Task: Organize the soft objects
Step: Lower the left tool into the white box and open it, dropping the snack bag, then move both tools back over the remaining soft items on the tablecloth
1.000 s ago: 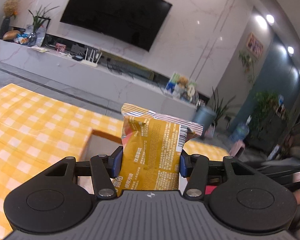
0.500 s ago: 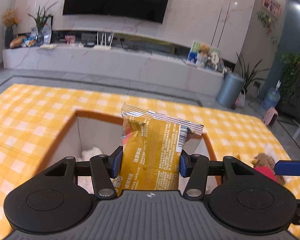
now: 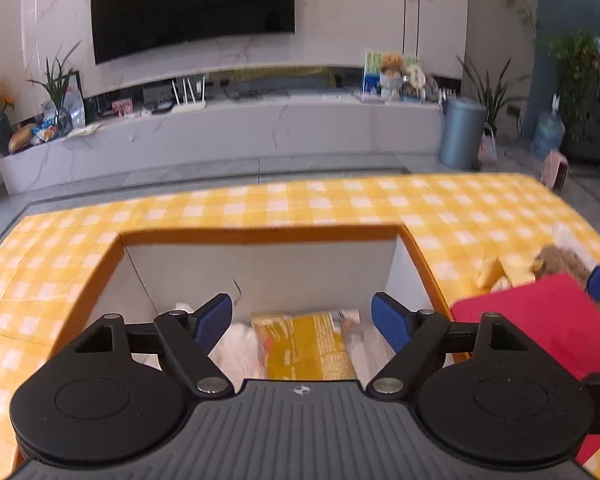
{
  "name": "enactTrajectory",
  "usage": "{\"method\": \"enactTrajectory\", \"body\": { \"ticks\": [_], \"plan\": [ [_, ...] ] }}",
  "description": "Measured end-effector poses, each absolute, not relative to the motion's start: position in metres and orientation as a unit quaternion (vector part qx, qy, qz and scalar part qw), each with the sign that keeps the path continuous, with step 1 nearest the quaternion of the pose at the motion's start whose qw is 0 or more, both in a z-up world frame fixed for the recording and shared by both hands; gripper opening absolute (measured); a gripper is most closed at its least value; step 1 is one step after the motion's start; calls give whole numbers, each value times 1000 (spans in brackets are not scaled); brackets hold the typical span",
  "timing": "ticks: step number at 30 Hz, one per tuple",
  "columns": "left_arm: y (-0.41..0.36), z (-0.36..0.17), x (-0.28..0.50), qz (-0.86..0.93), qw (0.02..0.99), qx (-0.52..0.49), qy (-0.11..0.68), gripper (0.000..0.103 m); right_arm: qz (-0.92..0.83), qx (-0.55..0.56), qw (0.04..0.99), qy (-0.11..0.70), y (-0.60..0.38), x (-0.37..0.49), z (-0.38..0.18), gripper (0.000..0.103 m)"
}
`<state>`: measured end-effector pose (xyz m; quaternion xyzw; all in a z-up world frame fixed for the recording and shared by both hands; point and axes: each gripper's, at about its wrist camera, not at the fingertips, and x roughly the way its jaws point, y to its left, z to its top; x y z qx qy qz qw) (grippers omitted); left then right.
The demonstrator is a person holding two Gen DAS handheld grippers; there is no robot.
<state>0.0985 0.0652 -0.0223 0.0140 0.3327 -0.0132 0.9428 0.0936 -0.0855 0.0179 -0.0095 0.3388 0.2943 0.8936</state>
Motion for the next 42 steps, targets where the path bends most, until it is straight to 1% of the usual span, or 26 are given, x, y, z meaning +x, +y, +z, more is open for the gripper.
{"method": "enactTrajectory", "body": {
  "ticks": [3, 7, 10, 20, 25, 32, 36, 42],
  "plan": [
    [63, -25, 104, 22, 935, 13, 354, 93, 295, -12, 894, 337, -86, 92, 18, 83],
    [63, -23, 99, 23, 934, 31, 356, 93, 285, -16, 896, 340, -88, 93, 14, 83],
    [64, -18, 93, 12, 936, 21, 351, 93, 282, -14, 893, 352, -89, 94, 11, 83],
    [58, 10, 75, 25, 948, 16, 318, 93, 277, -20, 897, 343, -91, 90, 16, 83],
    [49, 29, 60, 14, 955, 35, 295, 93, 273, -18, 905, 326, -102, 85, 27, 83],
    [34, 50, 41, -11, 964, 32, 263, 93, 256, -18, 920, 297, -131, 77, 49, 83],
    [27, 59, 32, -35, 966, 10, 254, 93, 232, -2, 935, 269, -159, 74, 69, 83],
    [6, 75, 36, -49, 967, 1, 249, 93, 175, 22, 955, 237, -216, 69, 86, 87]
  ]
}}
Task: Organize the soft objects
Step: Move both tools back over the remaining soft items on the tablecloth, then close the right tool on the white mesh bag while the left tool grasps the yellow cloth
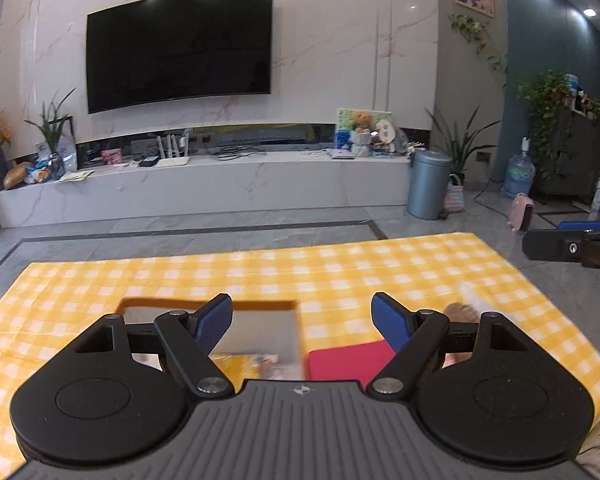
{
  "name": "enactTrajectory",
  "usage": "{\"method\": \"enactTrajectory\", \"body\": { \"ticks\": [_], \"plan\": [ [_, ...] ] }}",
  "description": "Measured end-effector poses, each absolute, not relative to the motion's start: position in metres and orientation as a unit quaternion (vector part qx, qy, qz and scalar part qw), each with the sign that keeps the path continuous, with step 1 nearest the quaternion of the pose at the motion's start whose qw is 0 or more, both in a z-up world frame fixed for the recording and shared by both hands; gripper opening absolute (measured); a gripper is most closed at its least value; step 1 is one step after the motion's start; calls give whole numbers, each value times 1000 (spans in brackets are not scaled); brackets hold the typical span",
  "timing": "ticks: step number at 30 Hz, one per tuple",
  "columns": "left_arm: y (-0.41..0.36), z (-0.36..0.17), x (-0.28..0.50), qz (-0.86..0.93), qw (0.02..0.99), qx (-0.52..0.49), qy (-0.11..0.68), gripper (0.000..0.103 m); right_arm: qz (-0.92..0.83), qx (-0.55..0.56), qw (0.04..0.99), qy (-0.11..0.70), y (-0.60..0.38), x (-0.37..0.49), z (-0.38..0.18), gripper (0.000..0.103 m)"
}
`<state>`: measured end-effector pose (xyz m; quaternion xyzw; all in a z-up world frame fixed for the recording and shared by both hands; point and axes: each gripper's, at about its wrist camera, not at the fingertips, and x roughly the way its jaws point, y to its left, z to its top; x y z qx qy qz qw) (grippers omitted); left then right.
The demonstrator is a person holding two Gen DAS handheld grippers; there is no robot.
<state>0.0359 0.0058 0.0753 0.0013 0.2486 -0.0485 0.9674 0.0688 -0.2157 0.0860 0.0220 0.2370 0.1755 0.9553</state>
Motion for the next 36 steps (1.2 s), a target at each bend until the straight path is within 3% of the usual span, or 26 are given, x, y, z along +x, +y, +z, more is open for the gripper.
{"method": "enactTrajectory", "body": {
  "ticks": [8, 20, 28, 32, 35, 36],
  "plan": [
    [-76, 69, 44, -142, 955, 49, 257, 93, 117, 157, 939, 281, -300, 100, 59, 88],
    [-137, 27, 99, -123, 923, 117, 345, 92, 34, 147, 892, 426, -327, 179, -50, 88],
    [-136, 20, 108, -101, 912, 103, 384, 92, 29, 84, 874, 478, -307, 203, -81, 88],
    [-136, 22, 100, -102, 912, 107, 383, 92, 32, 121, 857, 499, -316, 213, -99, 88],
    [-138, 25, 92, -104, 912, 116, 379, 92, 27, 136, 847, 513, -323, 216, -110, 82],
    [-138, 27, 91, -104, 912, 120, 377, 92, 27, 142, 846, 513, -326, 216, -112, 76]
  ]
}}
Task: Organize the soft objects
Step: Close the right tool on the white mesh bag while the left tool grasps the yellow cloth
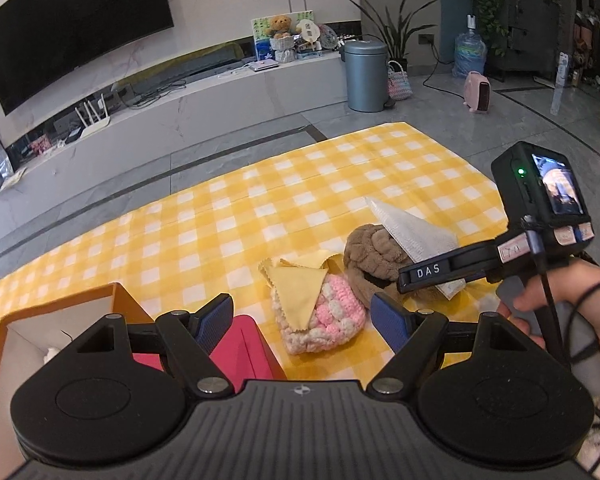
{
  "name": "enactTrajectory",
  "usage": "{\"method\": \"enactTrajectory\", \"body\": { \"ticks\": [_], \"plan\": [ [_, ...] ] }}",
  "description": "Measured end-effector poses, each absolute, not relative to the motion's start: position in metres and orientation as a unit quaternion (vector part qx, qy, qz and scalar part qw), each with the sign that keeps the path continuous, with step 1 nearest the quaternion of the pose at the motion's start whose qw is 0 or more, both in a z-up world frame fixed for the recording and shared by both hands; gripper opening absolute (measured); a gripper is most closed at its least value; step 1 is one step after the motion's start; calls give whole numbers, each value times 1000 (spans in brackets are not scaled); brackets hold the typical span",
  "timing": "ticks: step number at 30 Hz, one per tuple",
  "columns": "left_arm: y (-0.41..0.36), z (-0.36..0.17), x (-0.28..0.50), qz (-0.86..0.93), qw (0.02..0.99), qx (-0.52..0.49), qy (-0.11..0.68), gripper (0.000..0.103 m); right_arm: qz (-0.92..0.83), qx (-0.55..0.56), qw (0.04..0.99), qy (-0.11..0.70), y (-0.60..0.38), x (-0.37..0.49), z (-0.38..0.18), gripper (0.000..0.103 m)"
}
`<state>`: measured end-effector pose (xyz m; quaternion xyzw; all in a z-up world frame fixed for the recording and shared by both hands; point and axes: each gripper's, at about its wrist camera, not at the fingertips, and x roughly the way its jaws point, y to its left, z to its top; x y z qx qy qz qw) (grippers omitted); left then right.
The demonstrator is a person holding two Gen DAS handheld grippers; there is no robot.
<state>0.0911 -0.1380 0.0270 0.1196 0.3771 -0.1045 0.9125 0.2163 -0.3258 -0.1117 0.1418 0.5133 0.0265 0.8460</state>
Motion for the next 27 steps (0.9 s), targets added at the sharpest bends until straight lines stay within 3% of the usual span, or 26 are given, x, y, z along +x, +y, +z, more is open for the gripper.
{"method": "enactTrajectory", "body": {
  "ticks": [1, 4, 10, 21, 27],
  "plan": [
    [-138, 29, 91, -103, 913, 122, 375, 92, 25, 148, 845, 514, -329, 216, -112, 65],
    [-139, 35, 90, -96, 914, 126, 372, 92, 27, 164, 841, 514, -337, 214, -109, 48],
    [-138, 42, 93, -96, 914, 139, 368, 92, 44, 159, 842, 514, -338, 208, -106, 34],
    [-175, 2, 165, -139, 860, 226, 436, 90, 48, 181, 857, 479, -353, 183, -79, 34],
    [-192, -44, 205, -119, 826, 295, 465, 88, 18, 200, 851, 485, -361, 191, -90, 53]
  ]
}}
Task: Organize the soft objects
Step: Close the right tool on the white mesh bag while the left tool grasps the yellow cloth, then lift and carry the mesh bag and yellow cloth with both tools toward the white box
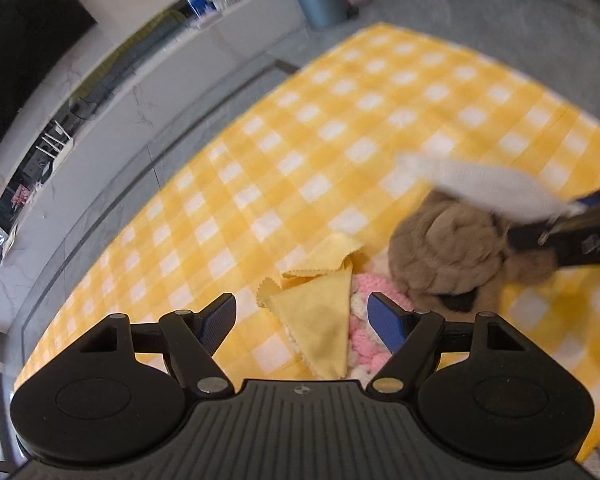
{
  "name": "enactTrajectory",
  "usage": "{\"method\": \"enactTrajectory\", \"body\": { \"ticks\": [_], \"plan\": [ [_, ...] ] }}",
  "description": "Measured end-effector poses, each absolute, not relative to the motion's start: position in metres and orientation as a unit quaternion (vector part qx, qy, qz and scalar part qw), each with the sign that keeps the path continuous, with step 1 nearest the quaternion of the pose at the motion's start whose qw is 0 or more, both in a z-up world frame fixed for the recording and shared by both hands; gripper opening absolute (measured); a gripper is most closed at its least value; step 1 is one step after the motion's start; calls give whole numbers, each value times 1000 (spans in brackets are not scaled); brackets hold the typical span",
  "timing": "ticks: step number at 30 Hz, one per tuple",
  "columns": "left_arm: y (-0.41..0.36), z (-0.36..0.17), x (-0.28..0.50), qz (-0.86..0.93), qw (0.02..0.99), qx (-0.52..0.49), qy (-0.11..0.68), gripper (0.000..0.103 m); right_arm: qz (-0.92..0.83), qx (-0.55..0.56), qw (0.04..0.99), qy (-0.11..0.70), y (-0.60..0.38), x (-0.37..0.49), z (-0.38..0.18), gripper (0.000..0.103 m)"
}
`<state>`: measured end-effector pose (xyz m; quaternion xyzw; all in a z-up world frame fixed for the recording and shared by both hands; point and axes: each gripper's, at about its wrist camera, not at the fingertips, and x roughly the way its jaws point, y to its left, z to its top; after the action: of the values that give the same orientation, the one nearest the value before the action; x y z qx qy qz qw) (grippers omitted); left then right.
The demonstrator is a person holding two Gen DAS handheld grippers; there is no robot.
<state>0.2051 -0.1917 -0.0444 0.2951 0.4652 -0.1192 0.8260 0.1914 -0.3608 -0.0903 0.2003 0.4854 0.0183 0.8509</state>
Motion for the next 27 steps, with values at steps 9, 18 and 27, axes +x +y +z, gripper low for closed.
{"method": "enactTrajectory", "body": {
  "ticks": [9, 18, 27],
  "plan": [
    [-195, -83, 235, -122, 797, 287, 517, 84, 21, 204, 861, 466, -366, 191, -86, 42],
    [-170, -75, 248, -131, 813, 148, 548, 48, 55, 238, 865, 439, -367, 186, -72, 40],
    [-158, -69, 244, -111, 821, 149, 540, 1, 68, 241, 870, 425, -369, 182, -66, 20]
  ]
}}
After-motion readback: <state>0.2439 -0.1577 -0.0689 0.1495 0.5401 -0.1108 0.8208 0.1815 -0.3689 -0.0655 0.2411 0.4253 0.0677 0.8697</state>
